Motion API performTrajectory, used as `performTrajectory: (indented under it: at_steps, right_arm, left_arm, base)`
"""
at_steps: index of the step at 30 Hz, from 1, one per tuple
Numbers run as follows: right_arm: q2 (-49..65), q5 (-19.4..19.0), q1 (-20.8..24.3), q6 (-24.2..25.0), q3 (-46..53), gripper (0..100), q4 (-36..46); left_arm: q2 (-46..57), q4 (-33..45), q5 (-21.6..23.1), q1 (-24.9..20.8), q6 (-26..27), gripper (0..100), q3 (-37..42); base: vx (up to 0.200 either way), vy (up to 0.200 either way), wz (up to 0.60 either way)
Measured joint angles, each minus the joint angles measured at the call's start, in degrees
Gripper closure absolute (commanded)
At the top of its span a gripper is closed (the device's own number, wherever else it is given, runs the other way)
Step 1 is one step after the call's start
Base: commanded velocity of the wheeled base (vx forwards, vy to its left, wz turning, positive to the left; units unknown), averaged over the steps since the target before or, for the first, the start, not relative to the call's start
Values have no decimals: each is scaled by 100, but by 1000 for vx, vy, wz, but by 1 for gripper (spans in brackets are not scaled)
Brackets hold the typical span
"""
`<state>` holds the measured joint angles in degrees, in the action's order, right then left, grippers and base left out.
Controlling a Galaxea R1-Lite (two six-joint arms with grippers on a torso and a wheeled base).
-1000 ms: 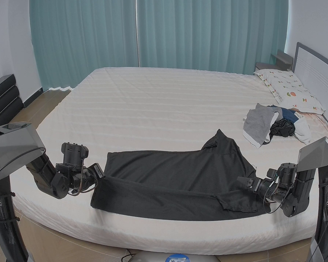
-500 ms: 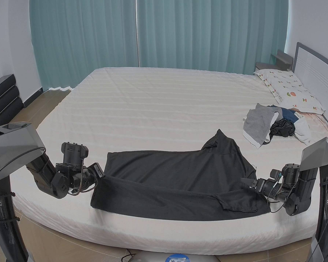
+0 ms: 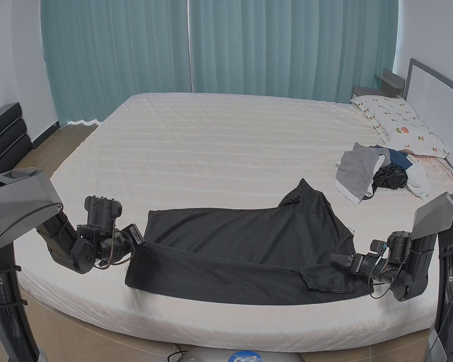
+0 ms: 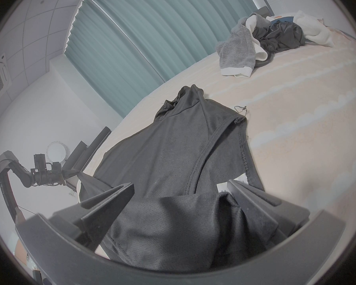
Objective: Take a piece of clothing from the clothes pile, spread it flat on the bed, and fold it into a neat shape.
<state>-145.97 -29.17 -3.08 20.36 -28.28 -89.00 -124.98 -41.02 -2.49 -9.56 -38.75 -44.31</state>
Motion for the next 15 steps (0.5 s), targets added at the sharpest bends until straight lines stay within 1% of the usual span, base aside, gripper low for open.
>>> performTrajectory:
  at_steps: [4,5,15]
  right_arm:
    - [-11,-5,-11,2,17,0,0]
    - [-15,-5,-16,-2,21,100,0]
    - [-22,-9,-94,-5,20,100,2]
  left_arm:
    - [-5,5,6,0,0,100,0]
    - [-5,7,6,0,0,100,0]
    - [-10,11,15,-2,-5,100,0]
  base:
    - [0,0,0]
    - [0,0,0]
    - [0,0,0]
